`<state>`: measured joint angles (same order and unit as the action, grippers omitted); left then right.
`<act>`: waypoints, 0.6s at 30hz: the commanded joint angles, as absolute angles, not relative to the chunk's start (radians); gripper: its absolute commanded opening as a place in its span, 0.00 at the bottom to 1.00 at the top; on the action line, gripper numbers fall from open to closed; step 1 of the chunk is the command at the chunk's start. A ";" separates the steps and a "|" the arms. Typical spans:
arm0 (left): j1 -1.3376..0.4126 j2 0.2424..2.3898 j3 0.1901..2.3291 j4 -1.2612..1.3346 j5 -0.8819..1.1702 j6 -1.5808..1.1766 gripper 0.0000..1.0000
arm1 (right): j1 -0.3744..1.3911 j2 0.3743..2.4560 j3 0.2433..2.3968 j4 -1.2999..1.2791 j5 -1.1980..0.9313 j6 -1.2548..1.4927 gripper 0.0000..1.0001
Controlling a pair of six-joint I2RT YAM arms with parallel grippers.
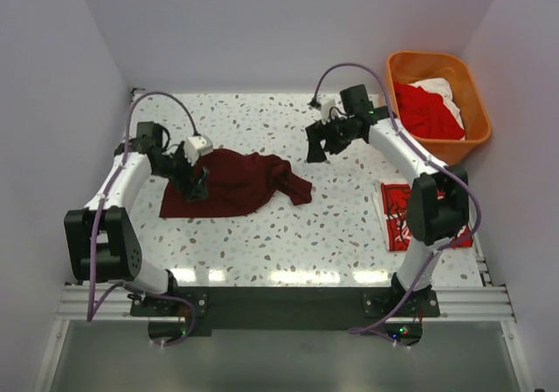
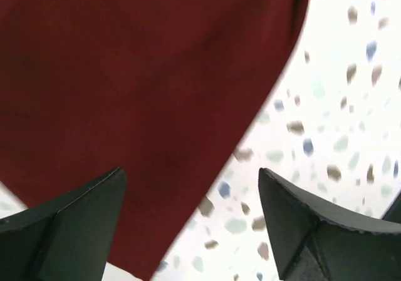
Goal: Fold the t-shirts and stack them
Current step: Move the tshirt to the center of the board, then flatten the tshirt out
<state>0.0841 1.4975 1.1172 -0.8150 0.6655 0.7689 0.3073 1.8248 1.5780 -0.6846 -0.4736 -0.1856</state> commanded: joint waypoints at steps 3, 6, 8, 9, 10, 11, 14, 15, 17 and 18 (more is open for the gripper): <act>0.078 1.445 0.971 -0.897 0.511 1.029 0.84 | 0.350 1.859 1.528 -0.730 -0.515 -0.316 0.74; 0.101 1.477 0.976 -0.913 0.523 1.012 0.78 | 0.391 1.859 1.523 -0.686 -0.532 -0.314 0.73; 0.143 1.514 1.003 -0.939 0.538 1.011 0.77 | 0.420 1.858 1.529 -0.664 -0.531 -0.330 0.75; 0.162 1.522 1.011 -0.949 0.538 1.009 0.78 | 0.448 1.859 1.531 -0.660 -0.529 -0.357 0.76; 0.167 1.529 1.017 -0.951 0.532 1.011 0.79 | 0.460 1.859 1.529 -0.641 -0.516 -0.371 0.77; 0.172 1.531 1.016 -0.947 0.525 1.009 0.80 | 0.472 1.858 1.534 -0.629 -0.508 -0.382 0.78; 0.178 1.525 0.997 -0.917 0.489 1.008 0.87 | 0.520 1.891 1.575 -0.620 -0.471 -0.426 0.79; 0.179 1.523 0.993 -0.901 0.476 1.008 0.88 | 0.538 1.911 1.586 -0.620 -0.463 -0.449 0.79; 0.179 1.526 0.989 -0.884 0.463 1.005 0.89 | 0.555 1.927 1.611 -0.609 -0.430 -0.465 0.79; 0.184 1.531 0.995 -0.879 0.460 1.002 0.89 | 0.569 1.933 1.617 -0.606 -0.420 -0.486 0.79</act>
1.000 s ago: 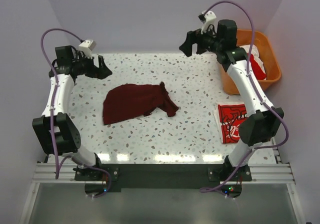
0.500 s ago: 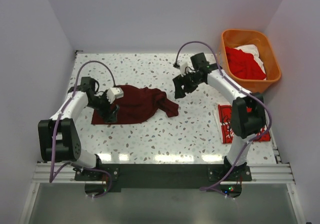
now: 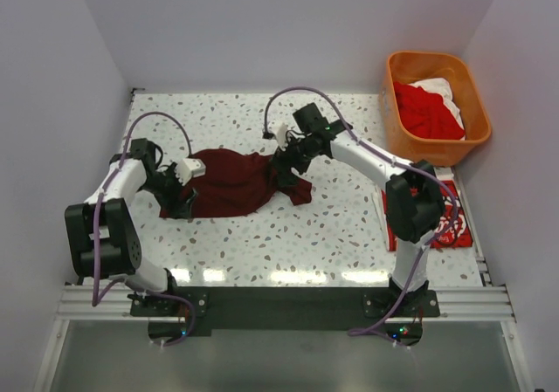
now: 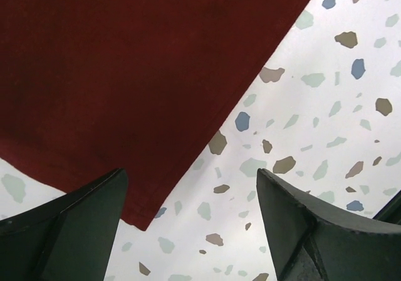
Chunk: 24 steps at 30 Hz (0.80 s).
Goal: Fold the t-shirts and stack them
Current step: Flatten the tshirt out
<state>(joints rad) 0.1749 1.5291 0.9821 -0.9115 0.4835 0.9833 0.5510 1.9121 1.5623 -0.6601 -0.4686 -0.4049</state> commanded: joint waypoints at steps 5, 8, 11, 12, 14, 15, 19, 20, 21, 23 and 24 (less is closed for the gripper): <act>0.196 1.565 1.028 -0.896 0.443 1.029 0.88 | 0.592 1.971 1.620 -0.574 -0.362 -0.546 0.67; 0.212 1.575 1.029 -0.900 0.425 1.074 0.87 | 0.594 1.970 1.602 -0.538 -0.305 -0.561 0.49; 0.221 1.575 1.022 -0.897 0.420 1.129 0.83 | 0.594 1.950 1.597 -0.543 -0.281 -0.603 0.26; 0.221 1.572 1.019 -0.896 0.420 1.161 0.83 | 0.594 1.944 1.595 -0.545 -0.276 -0.606 0.21; 0.221 1.568 1.006 -0.882 0.416 1.180 0.82 | 0.594 1.931 1.601 -0.564 -0.268 -0.620 0.00; 0.222 1.568 1.005 -0.862 0.408 1.190 0.82 | 0.594 1.927 1.600 -0.568 -0.267 -0.629 0.00; 0.221 1.603 1.021 -0.853 0.408 1.198 0.80 | 0.594 1.931 1.614 -0.625 -0.273 -0.635 0.09; 0.221 1.611 1.029 -0.856 0.411 1.193 0.80 | 0.592 1.940 1.643 -0.658 -0.268 -0.626 0.29; 0.221 1.615 1.038 -0.862 0.416 1.187 0.80 | 0.583 1.947 1.647 -0.681 -0.267 -0.611 0.36; 0.221 1.623 1.057 -0.867 0.420 1.186 0.80 | 0.533 1.930 1.616 -0.709 -0.299 -0.580 0.41; 0.221 1.623 1.060 -0.868 0.423 1.186 0.80 | 0.520 1.901 1.594 -0.709 -0.323 -0.577 0.41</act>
<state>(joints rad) 0.2138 1.6188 1.0084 -0.8875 0.4107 1.1561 0.5774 1.9728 1.5967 -0.6502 -0.2836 -0.5972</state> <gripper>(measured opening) 0.802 0.401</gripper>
